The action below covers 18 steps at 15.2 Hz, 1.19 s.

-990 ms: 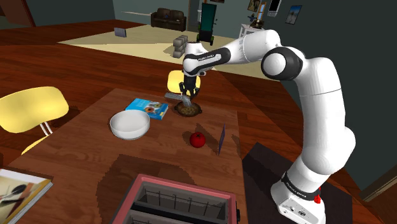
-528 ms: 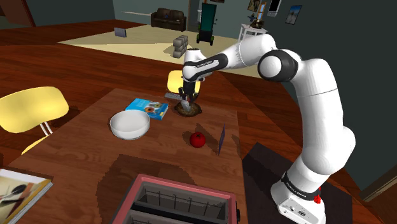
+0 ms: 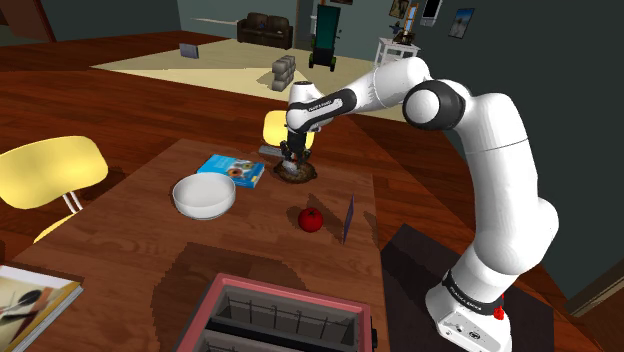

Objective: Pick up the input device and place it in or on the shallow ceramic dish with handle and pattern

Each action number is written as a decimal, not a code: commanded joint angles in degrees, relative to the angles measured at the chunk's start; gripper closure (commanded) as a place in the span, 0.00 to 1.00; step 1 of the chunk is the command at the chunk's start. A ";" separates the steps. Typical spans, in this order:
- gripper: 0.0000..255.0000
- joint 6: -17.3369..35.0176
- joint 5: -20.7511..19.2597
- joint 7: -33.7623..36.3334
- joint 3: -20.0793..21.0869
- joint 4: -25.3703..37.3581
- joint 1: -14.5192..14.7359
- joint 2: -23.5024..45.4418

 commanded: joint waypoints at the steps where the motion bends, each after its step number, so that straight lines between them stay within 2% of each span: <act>1: 1.00 -0.03 -0.04 -0.03 -0.11 0.01 -0.09 0.31; 2: 1.00 -0.03 -0.05 -0.03 -0.11 0.01 -0.09 0.31; 3: 0.00 0.01 -0.05 0.00 -0.11 -0.08 -0.07 0.25; 8: 0.00 -0.03 -0.05 -0.03 -0.11 0.01 -0.09 0.31; 12: 0.00 -5.18 0.48 -0.34 0.26 1.53 -0.22 -3.34; 18: 0.00 -5.18 0.48 -0.34 0.26 1.53 -0.22 -3.34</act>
